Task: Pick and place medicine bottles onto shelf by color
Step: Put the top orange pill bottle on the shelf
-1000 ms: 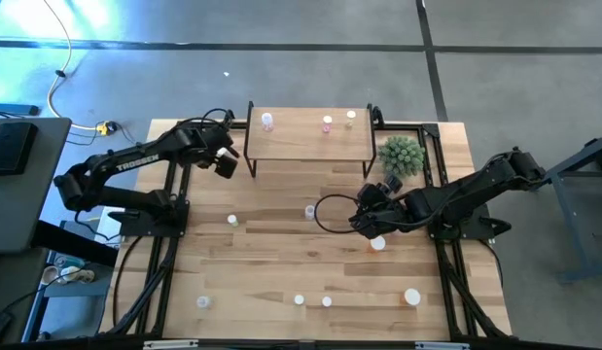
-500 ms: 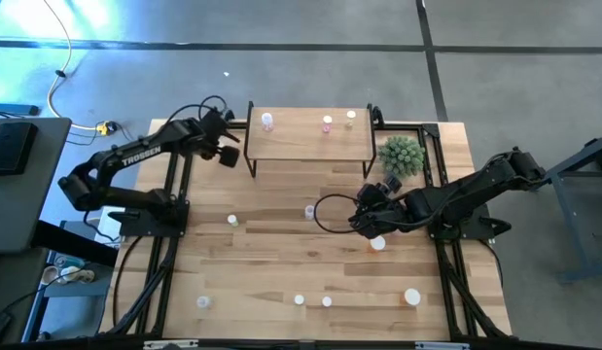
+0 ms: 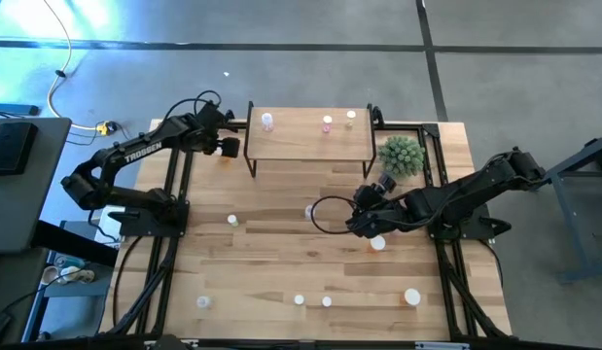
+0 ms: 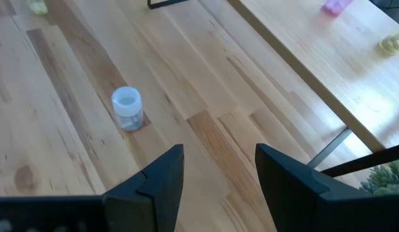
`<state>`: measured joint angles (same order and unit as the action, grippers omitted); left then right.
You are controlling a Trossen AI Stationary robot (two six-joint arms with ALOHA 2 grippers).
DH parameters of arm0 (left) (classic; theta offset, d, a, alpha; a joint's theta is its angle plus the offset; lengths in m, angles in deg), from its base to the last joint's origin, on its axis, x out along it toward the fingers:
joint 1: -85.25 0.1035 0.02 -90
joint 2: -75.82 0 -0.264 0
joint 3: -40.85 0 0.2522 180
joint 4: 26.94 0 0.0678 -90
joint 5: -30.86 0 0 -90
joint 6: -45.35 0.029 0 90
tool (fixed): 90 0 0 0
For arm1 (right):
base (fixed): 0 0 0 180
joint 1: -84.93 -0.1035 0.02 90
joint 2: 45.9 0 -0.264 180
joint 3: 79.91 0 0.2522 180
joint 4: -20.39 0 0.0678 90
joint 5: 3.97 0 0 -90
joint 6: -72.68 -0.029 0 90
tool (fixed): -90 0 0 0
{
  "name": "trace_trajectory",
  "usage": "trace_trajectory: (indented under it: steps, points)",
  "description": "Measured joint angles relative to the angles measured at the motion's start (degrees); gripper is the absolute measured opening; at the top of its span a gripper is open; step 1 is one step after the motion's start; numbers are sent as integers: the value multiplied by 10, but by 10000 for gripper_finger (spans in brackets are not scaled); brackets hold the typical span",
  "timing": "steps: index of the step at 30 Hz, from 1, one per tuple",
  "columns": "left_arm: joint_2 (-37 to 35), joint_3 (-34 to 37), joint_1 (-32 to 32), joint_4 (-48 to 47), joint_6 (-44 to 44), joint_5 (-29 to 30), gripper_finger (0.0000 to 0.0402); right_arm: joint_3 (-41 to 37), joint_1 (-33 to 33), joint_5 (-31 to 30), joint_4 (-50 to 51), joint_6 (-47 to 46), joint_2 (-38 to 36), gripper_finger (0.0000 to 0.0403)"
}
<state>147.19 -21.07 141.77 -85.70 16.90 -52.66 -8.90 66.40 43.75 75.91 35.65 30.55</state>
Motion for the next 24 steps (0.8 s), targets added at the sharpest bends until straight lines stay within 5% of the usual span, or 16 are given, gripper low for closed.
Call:
trace_trajectory:
  steps: [24]
  points:
    - [90, 0, -8, 26, -24, 58, 287, 0, 0, 0, 0, 0, 0, 183]
